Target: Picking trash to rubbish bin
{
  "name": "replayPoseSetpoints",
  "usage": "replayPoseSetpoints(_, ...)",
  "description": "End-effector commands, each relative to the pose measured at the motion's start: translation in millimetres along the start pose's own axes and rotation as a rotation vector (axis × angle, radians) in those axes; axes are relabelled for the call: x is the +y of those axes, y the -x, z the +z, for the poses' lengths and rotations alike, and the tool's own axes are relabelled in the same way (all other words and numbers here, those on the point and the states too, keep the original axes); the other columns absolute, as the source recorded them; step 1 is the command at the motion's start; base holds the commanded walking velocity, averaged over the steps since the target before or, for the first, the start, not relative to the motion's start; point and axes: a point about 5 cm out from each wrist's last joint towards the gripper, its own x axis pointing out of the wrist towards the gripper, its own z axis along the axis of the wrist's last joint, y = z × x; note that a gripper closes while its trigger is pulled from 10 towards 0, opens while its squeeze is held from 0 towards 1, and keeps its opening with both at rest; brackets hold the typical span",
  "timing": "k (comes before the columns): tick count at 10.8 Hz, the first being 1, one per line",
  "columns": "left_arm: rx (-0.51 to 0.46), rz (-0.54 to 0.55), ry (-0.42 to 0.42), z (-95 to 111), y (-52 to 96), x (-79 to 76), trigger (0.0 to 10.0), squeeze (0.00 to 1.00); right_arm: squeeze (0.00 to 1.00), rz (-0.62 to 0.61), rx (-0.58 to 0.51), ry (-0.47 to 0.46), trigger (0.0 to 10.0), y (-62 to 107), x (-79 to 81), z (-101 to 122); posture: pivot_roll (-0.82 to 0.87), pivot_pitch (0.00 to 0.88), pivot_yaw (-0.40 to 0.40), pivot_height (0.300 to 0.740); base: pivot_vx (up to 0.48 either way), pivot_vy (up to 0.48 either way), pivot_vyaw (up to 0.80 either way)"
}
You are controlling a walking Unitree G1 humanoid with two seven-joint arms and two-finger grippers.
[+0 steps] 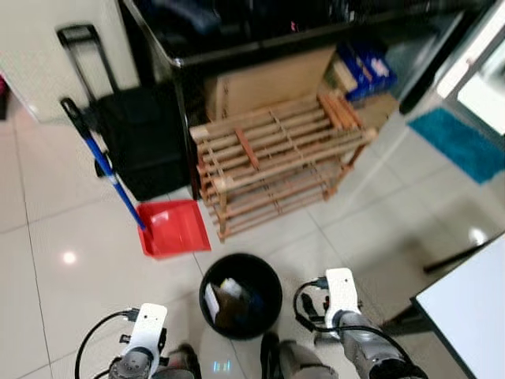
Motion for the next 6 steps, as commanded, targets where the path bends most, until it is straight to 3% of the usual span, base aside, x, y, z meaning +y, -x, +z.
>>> replayPoseSetpoints(1,0.006,0.019,0.011,-8,2.8,-2.1,10.0,0.0,0.0,-0.064,0.044,-0.067,10.0,3.6,-12.6,-14,-0.04,0.107,-0.09,0.74,0.0,0.0,0.0)
replayPoseSetpoints(3,-0.014,0.032,0.006,-5,2.4,-4.8,10.0,0.0,0.0,-0.089,0.059,-0.124,10.0,5.8,-19.0,-21,-0.04,0.077,-0.086,0.74,0.0,0.0,0.0)
replayPoseSetpoints(6,-0.01,0.067,-0.006,-5,2.5,-7.0,10.0,0.0,0.0,-0.093,0.119,-0.134,10.0,11.9,-18.5,-43,-0.03,0.041,-0.087,0.74,0.0,0.0,0.0)
